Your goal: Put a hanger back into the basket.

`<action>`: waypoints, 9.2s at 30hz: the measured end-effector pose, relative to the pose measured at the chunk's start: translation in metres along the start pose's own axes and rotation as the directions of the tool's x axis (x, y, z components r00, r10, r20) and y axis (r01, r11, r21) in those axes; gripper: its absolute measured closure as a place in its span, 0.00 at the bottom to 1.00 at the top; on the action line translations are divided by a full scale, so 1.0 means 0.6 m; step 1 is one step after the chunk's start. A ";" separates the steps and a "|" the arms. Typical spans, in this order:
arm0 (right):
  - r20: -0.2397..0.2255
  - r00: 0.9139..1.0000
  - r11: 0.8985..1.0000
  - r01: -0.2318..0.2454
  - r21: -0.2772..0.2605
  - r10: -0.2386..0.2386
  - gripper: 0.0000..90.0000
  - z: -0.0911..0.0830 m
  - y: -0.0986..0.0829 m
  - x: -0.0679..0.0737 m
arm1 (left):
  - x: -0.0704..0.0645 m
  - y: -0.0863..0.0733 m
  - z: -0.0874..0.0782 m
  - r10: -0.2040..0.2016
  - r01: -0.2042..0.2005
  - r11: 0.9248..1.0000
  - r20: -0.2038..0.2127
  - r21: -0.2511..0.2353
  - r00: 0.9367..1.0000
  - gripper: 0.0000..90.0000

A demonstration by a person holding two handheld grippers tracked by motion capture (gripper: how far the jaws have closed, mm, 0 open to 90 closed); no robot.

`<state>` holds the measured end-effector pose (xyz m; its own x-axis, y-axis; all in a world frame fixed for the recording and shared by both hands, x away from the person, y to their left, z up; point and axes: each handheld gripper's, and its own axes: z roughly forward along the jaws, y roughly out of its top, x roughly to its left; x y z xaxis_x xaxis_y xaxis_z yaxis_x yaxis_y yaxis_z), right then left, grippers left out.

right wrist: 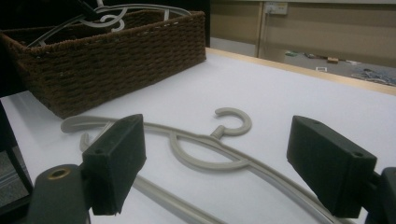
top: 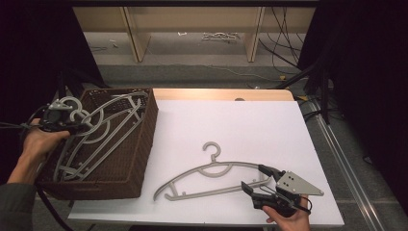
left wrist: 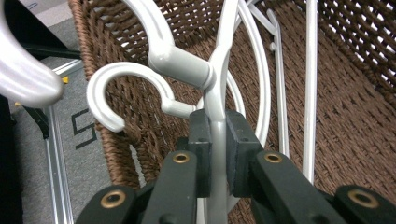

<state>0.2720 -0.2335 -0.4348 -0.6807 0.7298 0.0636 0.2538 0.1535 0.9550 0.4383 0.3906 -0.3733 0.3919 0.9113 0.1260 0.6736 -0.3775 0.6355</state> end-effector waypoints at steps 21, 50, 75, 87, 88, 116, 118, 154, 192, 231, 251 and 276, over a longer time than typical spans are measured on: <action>-0.002 1.000 1.000 0.002 0.001 -0.002 0.23 0.000 0.000 0.000 | -0.037 0.004 0.054 0.108 -0.107 0.988 0.002 0.114 0.994 0.90; -0.003 1.000 1.000 -0.001 0.001 0.001 0.23 0.000 0.000 0.000 | -0.083 0.023 -0.027 0.008 -0.012 0.996 -0.049 -0.088 0.999 0.42; -0.004 1.000 1.000 0.001 -0.005 -0.001 0.23 -0.003 0.001 0.000 | -0.321 0.051 -0.098 0.163 -0.078 0.921 0.196 -0.381 0.967 0.35; -0.005 1.000 1.000 0.002 -0.004 -0.002 0.23 -0.003 0.002 0.001 | -0.371 0.045 -0.077 0.153 -0.022 0.899 0.268 -0.437 0.951 0.32; -0.008 1.000 1.000 0.001 -0.010 -0.001 0.23 -0.002 0.002 0.001 | -0.373 0.044 -0.076 0.157 -0.026 0.900 0.269 -0.435 0.950 0.32; -0.008 1.000 1.000 -0.003 -0.023 0.003 0.23 -0.002 0.001 -0.002 | -0.435 0.019 -0.037 0.258 -0.070 0.857 0.309 -0.510 0.915 0.21; -0.008 1.000 1.000 -0.002 -0.019 0.002 0.23 -0.002 0.002 -0.001 | -0.440 0.016 -0.031 0.254 -0.059 0.858 0.321 -0.510 0.912 0.21; -0.029 1.000 1.000 0.001 -0.029 -0.002 0.23 -0.003 0.001 0.006 | -0.529 0.077 0.115 0.363 -0.292 0.928 0.385 -0.232 0.848 0.24; -0.038 0.999 1.000 0.008 -0.013 -0.008 0.23 -0.006 0.003 0.003 | -0.589 0.141 0.217 0.464 -0.582 0.808 0.509 0.093 0.725 0.59; -0.017 1.000 1.000 0.002 -0.019 -0.003 0.23 -0.005 0.002 0.002 | -0.609 0.153 0.215 0.542 -0.690 0.715 0.536 0.110 0.648 0.91; -0.018 1.000 1.000 0.001 -0.020 -0.002 0.23 -0.006 0.001 0.000 | -0.569 0.189 0.147 0.566 -0.603 0.794 0.457 -0.077 0.687 0.92; -0.016 1.000 1.000 0.002 -0.022 -0.003 0.23 -0.006 0.002 0.000 | -0.499 0.265 0.056 0.502 -0.471 0.863 0.395 -0.180 0.769 0.92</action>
<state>0.2700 -0.2358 -0.4329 -0.6920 0.7190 0.0654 0.2372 0.1408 0.9612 0.4487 0.0522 -0.3357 0.8872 0.4468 0.1154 0.2839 -0.7257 0.6267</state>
